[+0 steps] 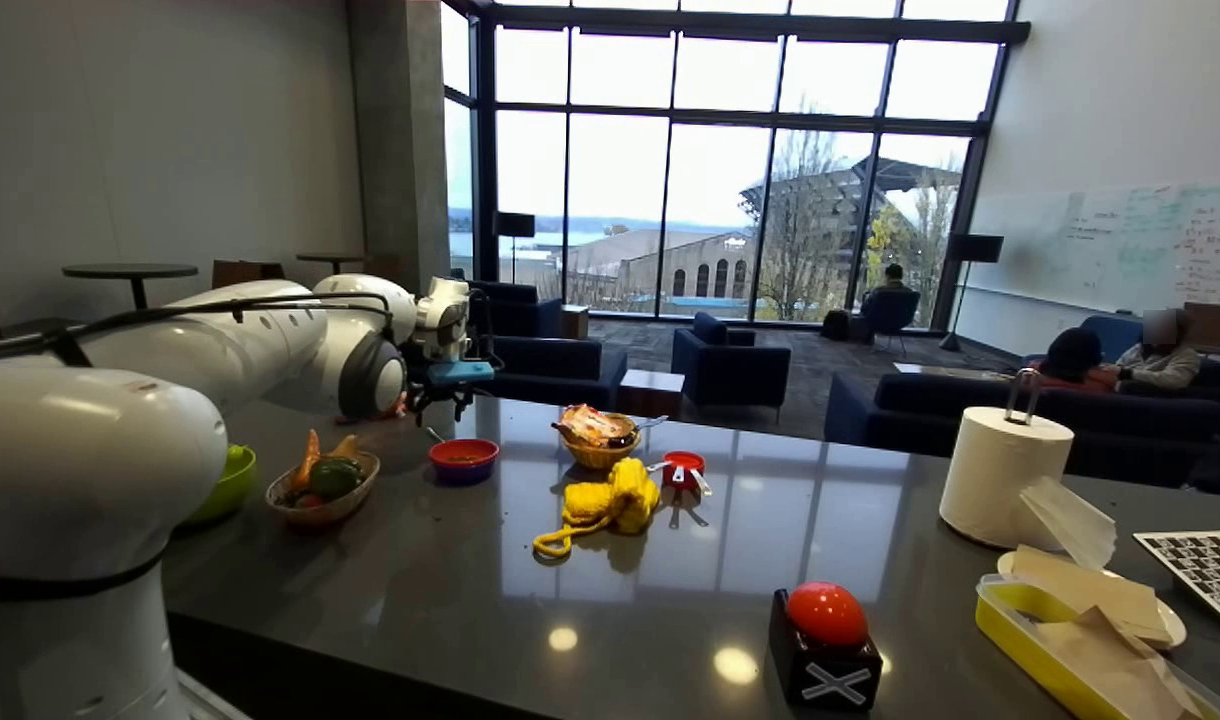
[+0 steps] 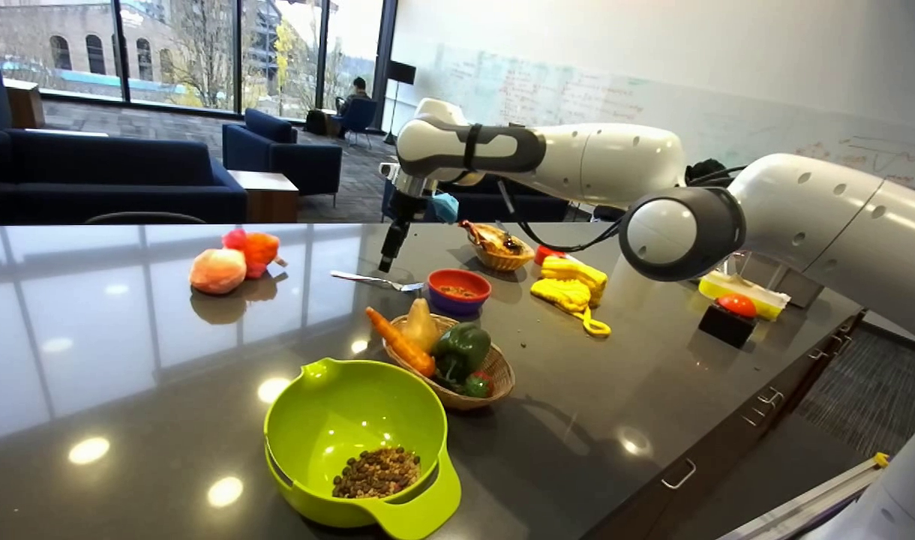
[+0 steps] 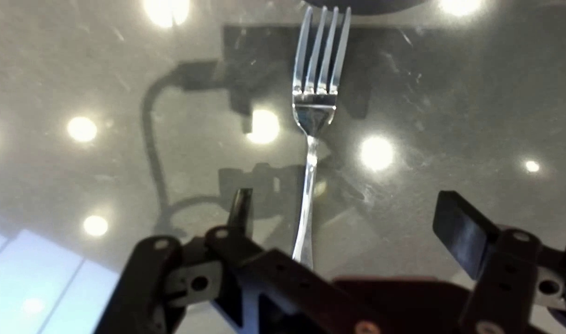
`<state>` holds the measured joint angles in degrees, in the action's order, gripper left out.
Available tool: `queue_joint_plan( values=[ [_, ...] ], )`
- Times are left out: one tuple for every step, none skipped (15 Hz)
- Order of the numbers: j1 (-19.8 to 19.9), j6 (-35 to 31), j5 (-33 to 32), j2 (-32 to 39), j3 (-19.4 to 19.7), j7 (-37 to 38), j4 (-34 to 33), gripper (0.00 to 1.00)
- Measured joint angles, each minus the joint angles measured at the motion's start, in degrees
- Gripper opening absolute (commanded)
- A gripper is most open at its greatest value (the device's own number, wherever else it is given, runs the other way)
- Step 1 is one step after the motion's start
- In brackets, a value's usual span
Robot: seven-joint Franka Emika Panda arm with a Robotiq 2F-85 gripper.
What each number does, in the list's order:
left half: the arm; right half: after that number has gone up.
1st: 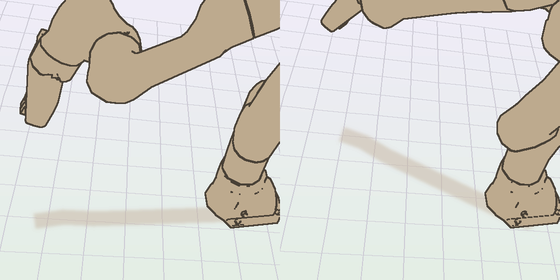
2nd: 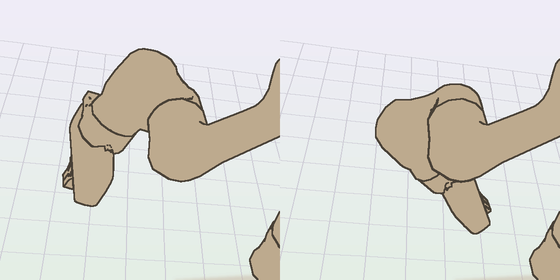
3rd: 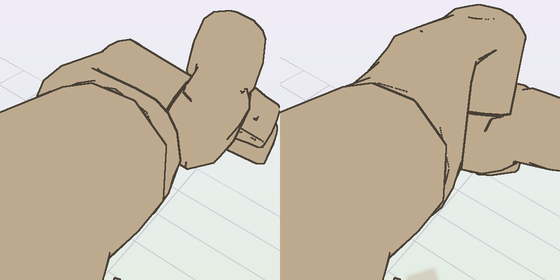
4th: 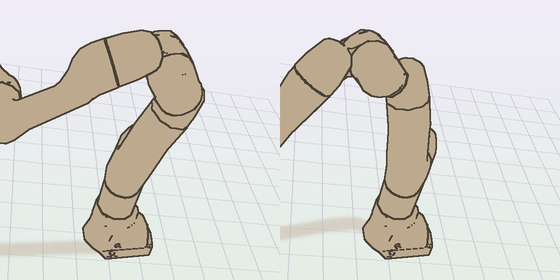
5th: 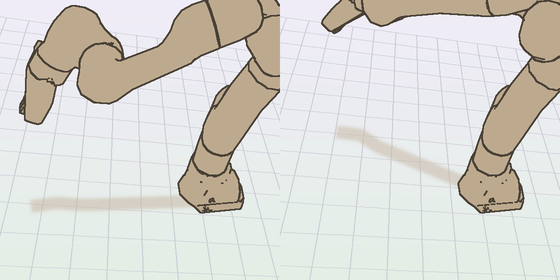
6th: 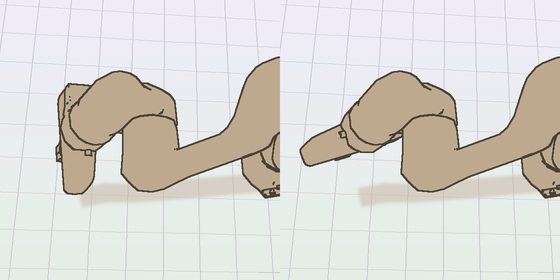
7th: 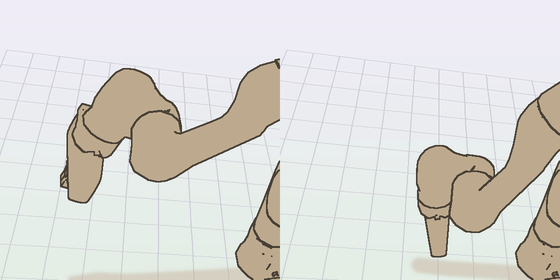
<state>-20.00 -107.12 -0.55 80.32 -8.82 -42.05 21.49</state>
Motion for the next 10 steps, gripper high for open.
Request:
queue_joint_plan(
  values=[
    [-0.3, -0.7, 0.0, 0.4, 0.0, 1.1, 0.0, 1.00],
    [-0.7, -1.4, 0.0, 0.7, 0.0, 2.3, 0.0, 1.00],
    [-0.9, -2.0, 0.0, 1.0, 0.0, 3.3, 0.0, 1.00],
    [-1.1, -2.7, 0.0, 1.3, 0.1, 4.2, 0.0, 1.00],
    [-1.3, -3.2, 0.0, 1.5, 0.1, 4.9, 0.0, 1.00],
    [-1.4, -3.7, 0.0, 1.7, 0.1, 5.4, 0.0, 1.00],
    [-1.4, -4.2, 0.0, 2.0, 0.2, 5.7, 0.0, 1.00],
    [-1.5, -4.6, 0.0, 2.2, 0.2, 5.7, 0.0, 1.00],
    [-1.5, -5.0, 0.0, 2.5, 0.2, 5.7, 0.0, 1.00],
    [-1.5, -5.3, 0.0, 2.8, 0.2, 5.7, 0.0, 1.00]
  ],
)
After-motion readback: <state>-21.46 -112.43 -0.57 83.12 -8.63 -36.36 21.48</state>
